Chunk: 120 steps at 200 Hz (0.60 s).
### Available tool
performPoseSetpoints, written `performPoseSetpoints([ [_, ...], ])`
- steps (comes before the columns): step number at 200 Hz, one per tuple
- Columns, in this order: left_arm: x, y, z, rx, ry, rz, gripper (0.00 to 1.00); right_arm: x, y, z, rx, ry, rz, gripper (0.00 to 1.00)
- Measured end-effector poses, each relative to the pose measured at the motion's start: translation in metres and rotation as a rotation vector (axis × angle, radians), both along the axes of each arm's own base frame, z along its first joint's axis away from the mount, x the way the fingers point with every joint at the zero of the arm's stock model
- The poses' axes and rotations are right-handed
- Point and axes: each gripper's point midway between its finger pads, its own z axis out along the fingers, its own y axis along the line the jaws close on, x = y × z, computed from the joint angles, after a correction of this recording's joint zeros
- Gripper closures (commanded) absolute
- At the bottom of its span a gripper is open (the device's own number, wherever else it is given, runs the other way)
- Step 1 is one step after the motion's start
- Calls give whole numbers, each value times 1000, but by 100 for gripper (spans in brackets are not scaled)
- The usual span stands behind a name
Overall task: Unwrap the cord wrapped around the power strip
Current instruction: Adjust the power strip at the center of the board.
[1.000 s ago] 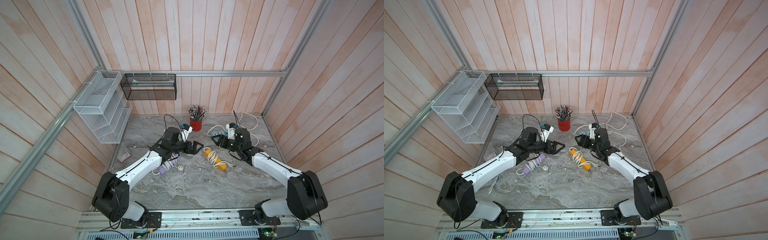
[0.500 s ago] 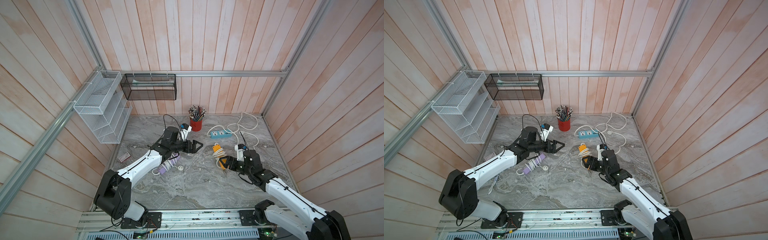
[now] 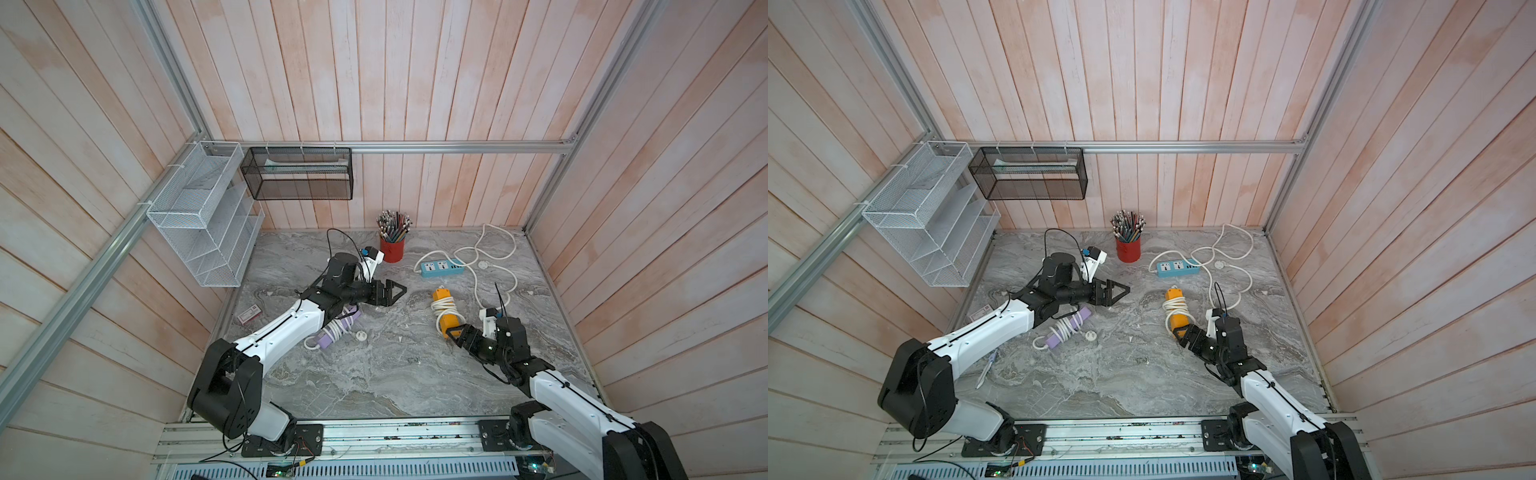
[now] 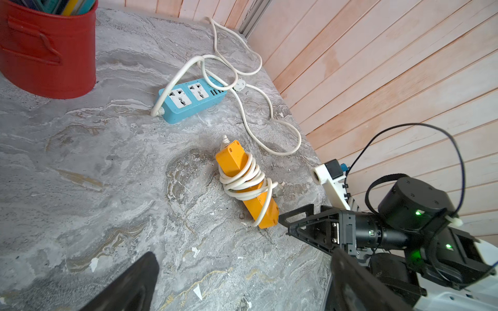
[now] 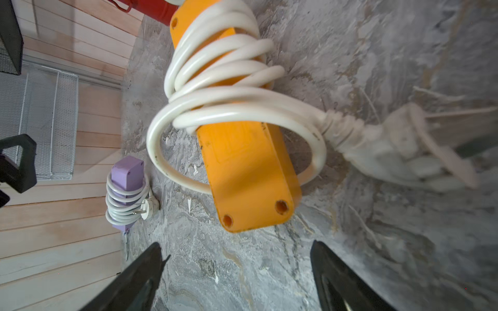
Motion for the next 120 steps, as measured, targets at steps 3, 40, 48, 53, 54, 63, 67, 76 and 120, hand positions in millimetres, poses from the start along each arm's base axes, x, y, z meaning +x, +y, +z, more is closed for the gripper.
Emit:
performPoseSetpoints([
  [3, 0, 0, 0, -1, -1, 0, 0, 0, 0, -1, 1, 1, -1, 12],
  [40, 1, 0, 1, -3, -5, 0, 0, 7, -7, 6, -50, -59, -41, 12],
  [48, 1, 0, 1, -3, -5, 0, 0, 10, -10, 9, -66, -77, -53, 12],
  [53, 1, 0, 1, -3, -6, 0, 0, 12, -12, 10, -75, -86, -60, 12],
  [54, 1, 0, 1, -3, -6, 0, 0, 12, -12, 11, -77, -88, -62, 12],
  [63, 1, 0, 2, -4, -8, 0, 0, 16, -15, 13, -94, -103, -72, 12],
  [67, 1, 0, 2, -4, -8, 0, 0, 17, -16, 13, -102, -107, -79, 12],
  [76, 1, -1, 2, -5, -8, 0, 0, 19, -18, 12, -120, -111, -86, 12],
  [120, 0, -2, 3, -13, -9, -8, 0, 21, -26, -11, -208, -63, -87, 12],
])
